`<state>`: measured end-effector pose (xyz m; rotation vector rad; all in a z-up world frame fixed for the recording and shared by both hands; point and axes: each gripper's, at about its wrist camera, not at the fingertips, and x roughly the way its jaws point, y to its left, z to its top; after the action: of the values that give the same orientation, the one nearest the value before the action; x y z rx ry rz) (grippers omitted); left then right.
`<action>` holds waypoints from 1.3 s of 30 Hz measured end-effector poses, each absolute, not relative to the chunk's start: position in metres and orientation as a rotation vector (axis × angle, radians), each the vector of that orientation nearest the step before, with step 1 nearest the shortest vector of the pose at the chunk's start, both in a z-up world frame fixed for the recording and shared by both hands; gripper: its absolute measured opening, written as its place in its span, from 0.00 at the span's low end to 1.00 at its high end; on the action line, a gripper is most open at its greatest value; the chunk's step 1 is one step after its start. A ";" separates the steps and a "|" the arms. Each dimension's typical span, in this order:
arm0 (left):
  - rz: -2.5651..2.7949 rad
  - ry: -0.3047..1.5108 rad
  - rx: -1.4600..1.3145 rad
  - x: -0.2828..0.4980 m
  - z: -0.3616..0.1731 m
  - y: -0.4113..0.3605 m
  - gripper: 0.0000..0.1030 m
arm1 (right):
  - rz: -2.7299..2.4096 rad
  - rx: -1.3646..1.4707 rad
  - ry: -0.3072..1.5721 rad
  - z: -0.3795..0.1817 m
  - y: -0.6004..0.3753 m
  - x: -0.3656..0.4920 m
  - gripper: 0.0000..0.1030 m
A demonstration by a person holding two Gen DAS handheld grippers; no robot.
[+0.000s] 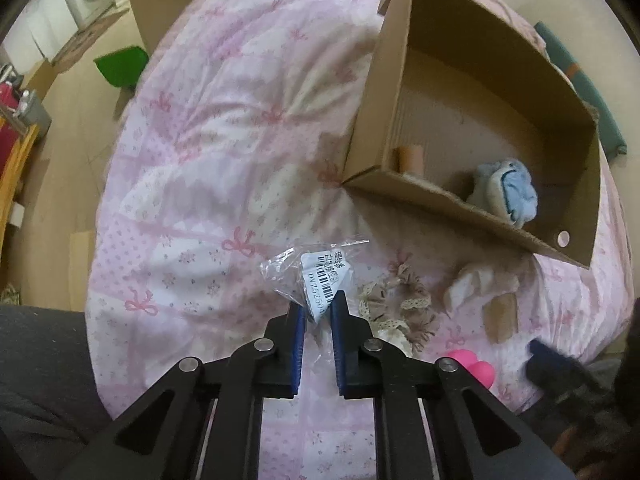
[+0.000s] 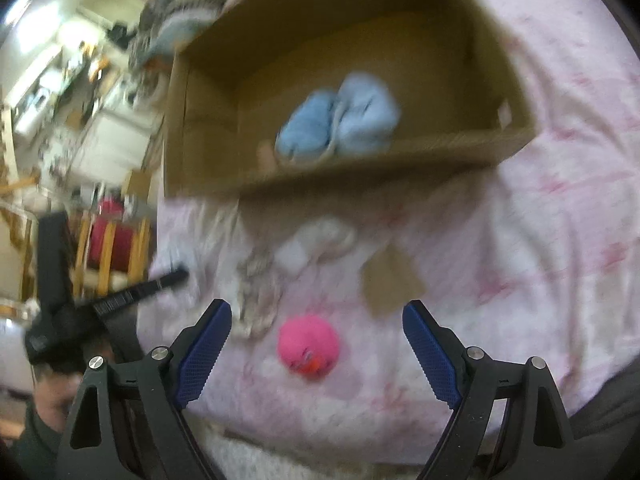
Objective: Organize soft objects
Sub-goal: 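Grasp the pink rubber duck with the right tool, then carry the pink duck and plastic bag over the box with both tools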
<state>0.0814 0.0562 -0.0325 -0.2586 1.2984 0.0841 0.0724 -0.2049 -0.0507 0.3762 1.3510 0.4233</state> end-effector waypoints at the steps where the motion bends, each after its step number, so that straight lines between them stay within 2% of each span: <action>1: 0.084 1.292 -0.258 0.080 -0.029 0.059 0.11 | 0.434 0.351 1.381 -0.056 -0.199 0.072 0.89; 3: 0.079 1.295 -0.268 0.079 -0.025 0.060 0.11 | 0.449 0.298 1.420 -0.063 -0.188 0.071 0.85; 8: 0.094 1.311 -0.265 0.080 -0.034 0.061 0.11 | 0.469 0.186 1.452 -0.073 -0.164 0.069 0.82; 11: 0.096 1.314 -0.247 0.082 -0.037 0.056 0.11 | 0.483 0.134 1.469 -0.080 -0.154 0.069 0.74; 12: 0.097 1.315 -0.240 0.082 -0.038 0.055 0.11 | 0.484 0.117 1.472 -0.081 -0.151 0.069 0.69; 14: 0.101 1.318 -0.225 0.083 -0.040 0.053 0.11 | 0.492 0.084 1.467 -0.081 -0.145 0.065 0.52; 15: 0.103 1.320 -0.215 0.083 -0.041 0.052 0.11 | 0.500 0.077 1.465 -0.081 -0.143 0.063 0.47; 22: 0.094 1.307 -0.185 0.082 -0.037 0.048 0.11 | 0.527 0.037 1.401 -0.068 -0.139 0.057 0.45; 23: 0.095 1.305 -0.181 0.082 -0.037 0.047 0.11 | 0.525 0.038 1.395 -0.066 -0.140 0.057 0.40; 39: 0.125 1.304 -0.155 0.082 -0.039 0.047 0.11 | 0.517 0.087 1.341 -0.054 -0.152 0.062 0.40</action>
<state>0.0816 0.0474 -0.0394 -0.1549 1.3038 0.1253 0.0617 -0.1525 -0.0536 0.0869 1.3415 0.5169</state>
